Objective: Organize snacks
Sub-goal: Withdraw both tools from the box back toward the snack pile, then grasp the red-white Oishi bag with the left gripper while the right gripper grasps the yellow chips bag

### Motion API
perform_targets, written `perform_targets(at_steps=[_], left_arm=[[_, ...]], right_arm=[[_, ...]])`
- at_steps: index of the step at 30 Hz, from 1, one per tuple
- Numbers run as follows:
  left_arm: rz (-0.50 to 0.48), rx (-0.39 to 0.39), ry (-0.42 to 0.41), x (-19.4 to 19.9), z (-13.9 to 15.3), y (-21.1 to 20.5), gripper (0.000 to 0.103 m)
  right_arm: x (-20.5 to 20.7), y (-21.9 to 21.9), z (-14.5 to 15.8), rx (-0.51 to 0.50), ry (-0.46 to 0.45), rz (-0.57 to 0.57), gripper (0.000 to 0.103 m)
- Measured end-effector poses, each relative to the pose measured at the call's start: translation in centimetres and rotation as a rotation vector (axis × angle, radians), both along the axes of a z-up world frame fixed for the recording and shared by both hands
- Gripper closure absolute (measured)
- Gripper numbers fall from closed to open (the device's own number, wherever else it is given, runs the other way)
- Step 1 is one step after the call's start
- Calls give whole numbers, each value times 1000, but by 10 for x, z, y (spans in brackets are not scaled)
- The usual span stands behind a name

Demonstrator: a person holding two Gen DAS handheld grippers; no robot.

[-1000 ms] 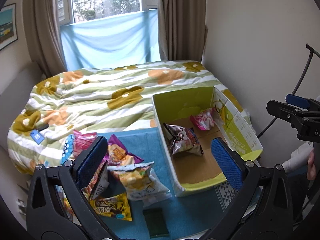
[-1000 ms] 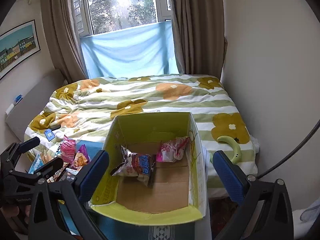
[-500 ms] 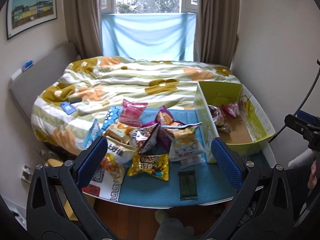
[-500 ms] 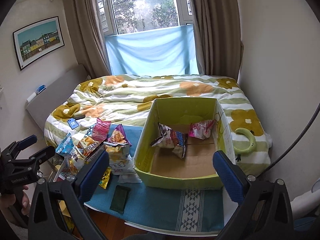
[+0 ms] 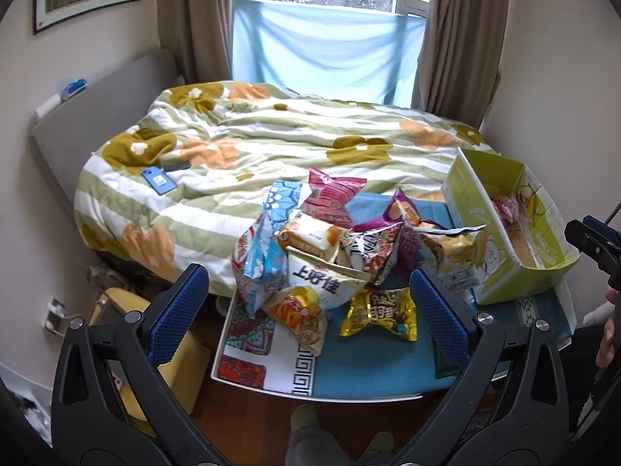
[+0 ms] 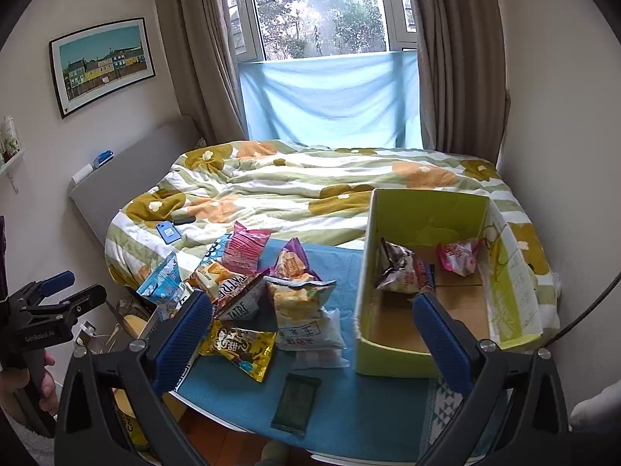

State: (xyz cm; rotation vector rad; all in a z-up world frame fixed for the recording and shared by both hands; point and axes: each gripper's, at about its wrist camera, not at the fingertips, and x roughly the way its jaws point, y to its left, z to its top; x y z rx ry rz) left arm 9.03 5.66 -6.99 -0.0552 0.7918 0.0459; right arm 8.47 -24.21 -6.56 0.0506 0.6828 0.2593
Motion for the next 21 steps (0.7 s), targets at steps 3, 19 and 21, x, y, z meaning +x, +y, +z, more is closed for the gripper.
perform_targets(at_steps=[3, 19, 21], left_arm=[[-15, -15, 43, 21, -20, 25, 1], [-106, -42, 197, 120, -144, 77, 5], [-119, -49, 213, 127, -152, 79, 7]], right_arm=[[12, 26, -14, -2, 11, -11, 0], [71, 92, -110, -92, 144, -235, 0], [75, 95, -118, -100, 156, -251, 0]])
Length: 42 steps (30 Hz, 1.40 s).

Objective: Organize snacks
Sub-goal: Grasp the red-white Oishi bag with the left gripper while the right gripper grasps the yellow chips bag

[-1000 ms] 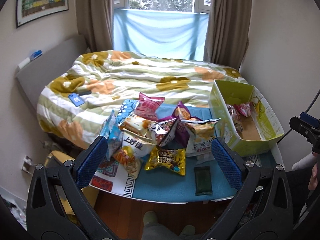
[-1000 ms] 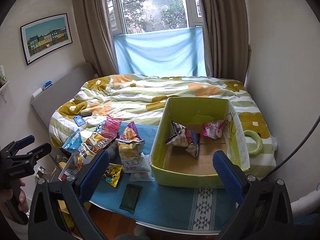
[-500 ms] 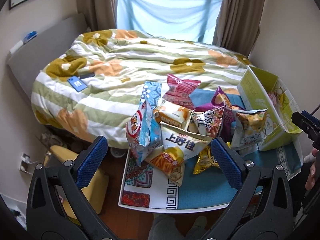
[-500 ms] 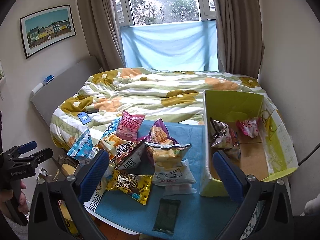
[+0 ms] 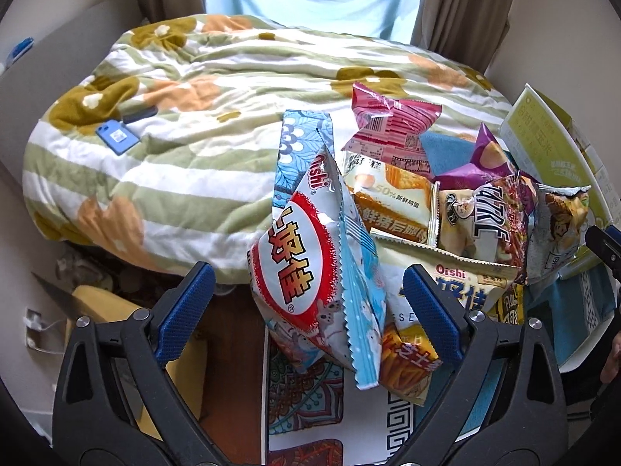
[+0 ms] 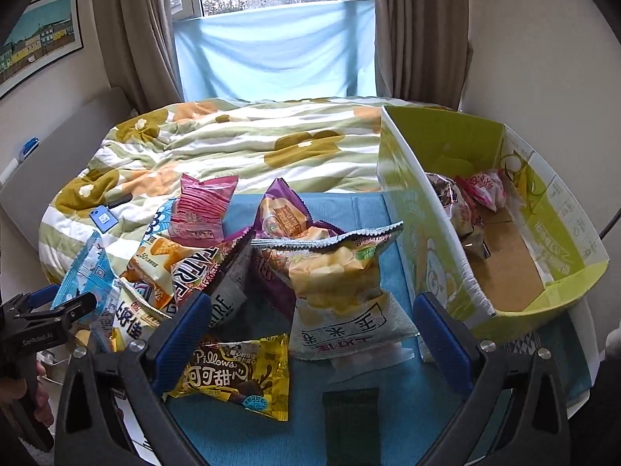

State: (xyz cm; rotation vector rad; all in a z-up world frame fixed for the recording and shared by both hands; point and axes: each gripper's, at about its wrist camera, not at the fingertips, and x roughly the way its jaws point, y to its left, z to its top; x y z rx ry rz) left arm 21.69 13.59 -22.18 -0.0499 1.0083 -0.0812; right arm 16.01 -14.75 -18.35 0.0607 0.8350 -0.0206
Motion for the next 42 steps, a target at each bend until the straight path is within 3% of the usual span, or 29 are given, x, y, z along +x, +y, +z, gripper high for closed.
perform_targets(at_steps=[7, 8, 12, 27, 32, 36, 42], left_arm=[[-54, 0, 31, 11, -14, -2, 24], [-64, -6, 33, 12, -14, -3, 31], [-96, 22, 36, 12, -15, -12, 37], [-109, -15, 37, 4, -6, -2, 44], [-103, -14, 25, 0, 1, 0, 44], [-104, -12, 9, -4, 9, 1, 44], [-99, -17, -28, -10, 28, 1, 44]], right_arm=[[15, 6, -16, -67, 12, -25, 0], [18, 7, -18, -78, 13, -28, 0], [24, 5, -24, -112, 14, -28, 0], [40, 7, -46, -191, 28, -1, 1], [49, 9, -52, -205, 43, 22, 21], [49, 8, -55, -213, 53, 20, 47], [43, 4, -48, -202, 52, 6, 52]])
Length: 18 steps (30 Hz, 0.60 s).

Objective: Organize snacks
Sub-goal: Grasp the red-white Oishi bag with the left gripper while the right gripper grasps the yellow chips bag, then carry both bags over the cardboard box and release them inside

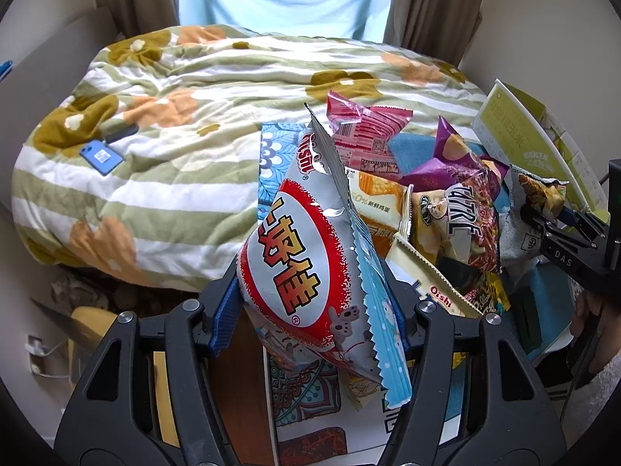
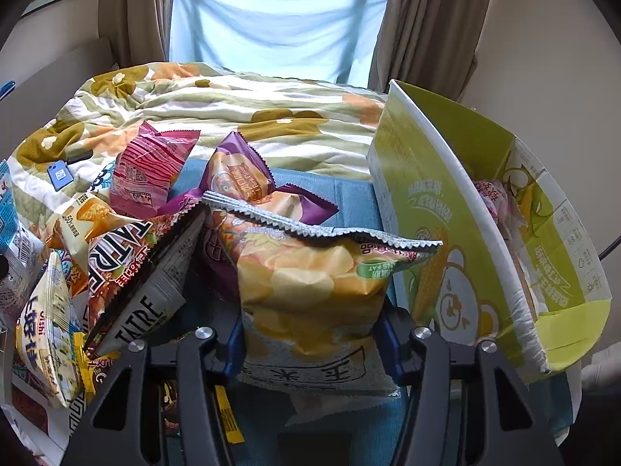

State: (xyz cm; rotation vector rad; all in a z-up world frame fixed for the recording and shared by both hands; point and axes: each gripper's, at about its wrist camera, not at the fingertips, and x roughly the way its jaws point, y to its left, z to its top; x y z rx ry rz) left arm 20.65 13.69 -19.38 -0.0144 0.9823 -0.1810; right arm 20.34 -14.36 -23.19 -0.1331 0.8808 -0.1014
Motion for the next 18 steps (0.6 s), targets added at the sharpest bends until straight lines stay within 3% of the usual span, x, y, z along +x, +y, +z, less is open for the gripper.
perform_targets(at_steps=[10, 18], left_arm=[[-13, -40, -93, 0, 54, -12, 44], [-26, -72, -172, 13, 96, -58, 44]], right_arm=[[-23, -4, 48, 56, -53, -5, 53], [-35, -30, 108, 151, -101, 2, 53]])
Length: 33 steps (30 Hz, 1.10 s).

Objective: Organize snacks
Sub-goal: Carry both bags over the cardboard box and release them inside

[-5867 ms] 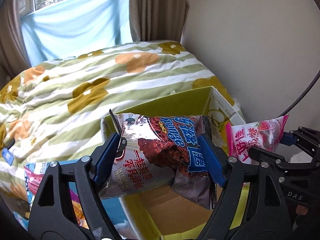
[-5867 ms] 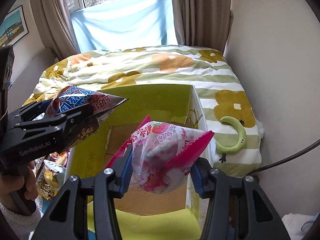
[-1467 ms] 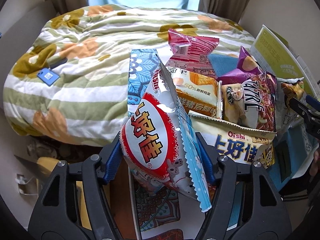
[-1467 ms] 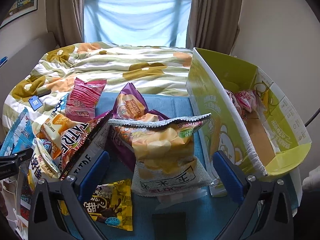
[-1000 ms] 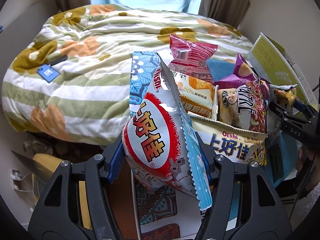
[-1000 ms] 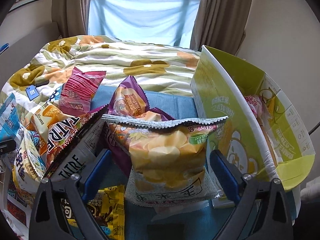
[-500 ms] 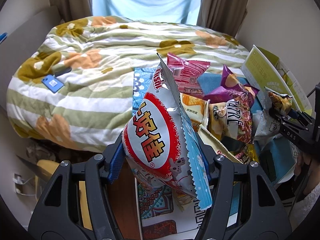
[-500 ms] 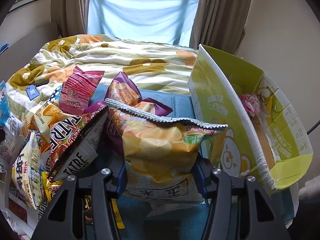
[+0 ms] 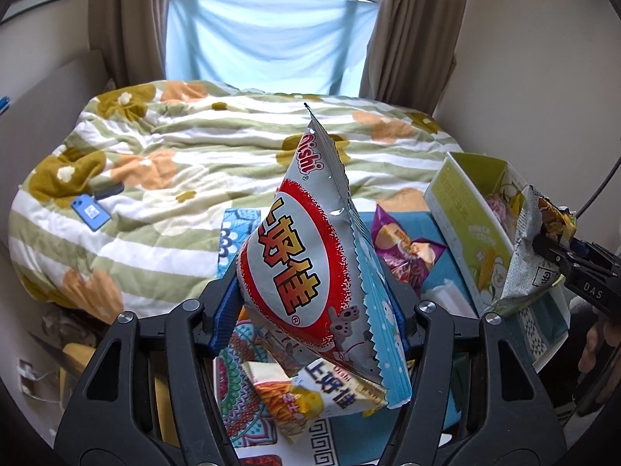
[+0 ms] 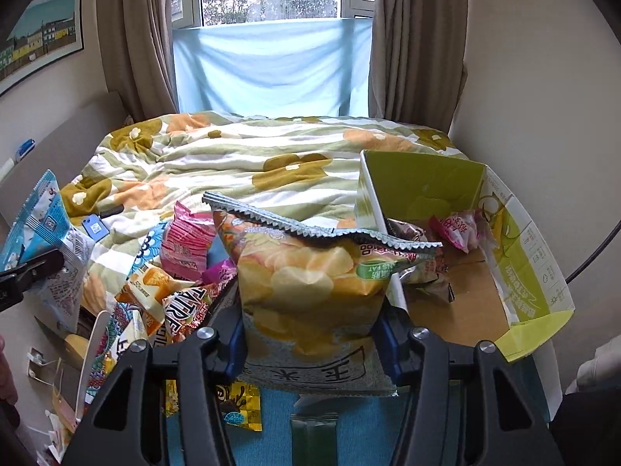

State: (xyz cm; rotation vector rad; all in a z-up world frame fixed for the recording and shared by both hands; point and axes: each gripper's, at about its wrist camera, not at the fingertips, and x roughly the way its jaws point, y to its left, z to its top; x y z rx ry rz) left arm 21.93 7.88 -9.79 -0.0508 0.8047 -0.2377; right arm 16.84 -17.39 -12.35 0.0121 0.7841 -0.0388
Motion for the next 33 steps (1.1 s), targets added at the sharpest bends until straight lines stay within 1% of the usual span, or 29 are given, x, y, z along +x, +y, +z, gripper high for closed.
perform_targets(at_steps=[3, 6, 9, 11, 12, 14, 17, 19, 21, 25, 28, 29, 31, 32, 33], left_arm=[[-17, -12, -29, 3, 15, -31, 44], [-34, -14, -57, 3, 32, -73, 44], [-68, -43, -73, 2, 46, -123, 44], [-96, -34, -87, 3, 54, -162, 44], [-107, -31, -87, 4, 56, -181, 44], [-128, -56, -80, 8, 58, -217, 44], [-147, -47, -46, 17, 52, -270, 44], [-157, -54, -18, 22, 43, -298, 44], [-162, -44, 15, 26, 32, -323, 44], [-164, -26, 85, 34, 8, -361, 44], [-161, -16, 130, 39, -9, -375, 42], [-168, -13, 143, 40, -13, -379, 37], [-174, 5, 157, 39, -19, -381, 19], [-173, 11, 156, 38, -19, -381, 3], [-174, 4, 145, 35, -17, -380, 0]], right_arm=[[-1, -22, 18, 19, -19, -11, 53], [-4, -52, 35, 30, -38, -22, 53], [-6, -85, 46, 27, -45, -23, 53], [-6, -109, 52, 15, -45, -17, 53], [-5, -120, 54, 7, -44, -11, 53], [-4, -142, 57, -12, -46, 2, 53], [-1, -173, 59, -17, -41, 26, 53], [3, -192, 58, -25, -39, 40, 53], [7, -211, 57, -21, -36, 52, 53], [17, -242, 52, -5, -14, 70, 53], [23, -256, 47, 13, 7, 90, 53], [26, -259, 44, 18, 13, 95, 53], [29, -265, 40, 33, 24, 102, 53], [31, -267, 37, 39, 27, 103, 53], [33, -268, 35, 43, 31, 103, 53]])
